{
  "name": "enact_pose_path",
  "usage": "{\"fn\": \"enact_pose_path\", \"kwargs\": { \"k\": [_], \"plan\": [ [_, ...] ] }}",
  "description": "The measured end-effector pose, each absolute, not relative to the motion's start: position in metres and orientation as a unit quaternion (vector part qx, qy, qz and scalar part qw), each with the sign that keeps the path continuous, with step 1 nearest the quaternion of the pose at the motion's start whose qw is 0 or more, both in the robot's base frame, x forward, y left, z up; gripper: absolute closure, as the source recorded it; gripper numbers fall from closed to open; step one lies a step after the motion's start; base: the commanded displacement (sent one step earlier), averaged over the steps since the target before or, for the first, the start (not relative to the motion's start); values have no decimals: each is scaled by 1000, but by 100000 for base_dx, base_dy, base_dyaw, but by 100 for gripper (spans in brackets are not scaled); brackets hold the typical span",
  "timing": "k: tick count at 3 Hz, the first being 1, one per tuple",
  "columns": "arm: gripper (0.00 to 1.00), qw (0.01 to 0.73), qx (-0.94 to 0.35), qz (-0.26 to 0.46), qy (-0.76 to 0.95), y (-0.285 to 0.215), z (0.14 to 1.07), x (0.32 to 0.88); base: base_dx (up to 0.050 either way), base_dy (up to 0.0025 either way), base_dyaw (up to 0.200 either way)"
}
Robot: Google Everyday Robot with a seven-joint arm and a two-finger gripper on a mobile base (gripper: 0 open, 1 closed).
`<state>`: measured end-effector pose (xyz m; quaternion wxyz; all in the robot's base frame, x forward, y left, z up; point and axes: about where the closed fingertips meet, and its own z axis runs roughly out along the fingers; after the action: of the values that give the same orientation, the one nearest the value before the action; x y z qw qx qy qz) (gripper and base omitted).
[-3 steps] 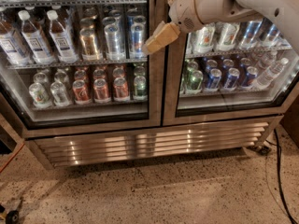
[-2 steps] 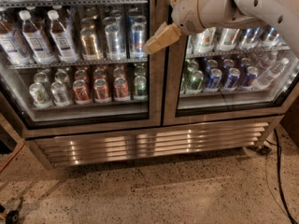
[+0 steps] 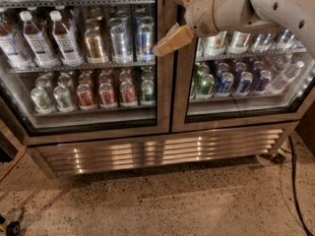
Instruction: Open left fridge door
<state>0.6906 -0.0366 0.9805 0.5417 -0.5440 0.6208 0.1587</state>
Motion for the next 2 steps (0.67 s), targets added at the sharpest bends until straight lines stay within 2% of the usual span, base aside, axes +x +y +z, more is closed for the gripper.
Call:
{"fn": "enact_pose_path", "kwargs": {
  "k": [2],
  "plan": [
    [0, 537, -561, 156, 611, -28, 972, 688, 0, 0, 0]
  ]
}}
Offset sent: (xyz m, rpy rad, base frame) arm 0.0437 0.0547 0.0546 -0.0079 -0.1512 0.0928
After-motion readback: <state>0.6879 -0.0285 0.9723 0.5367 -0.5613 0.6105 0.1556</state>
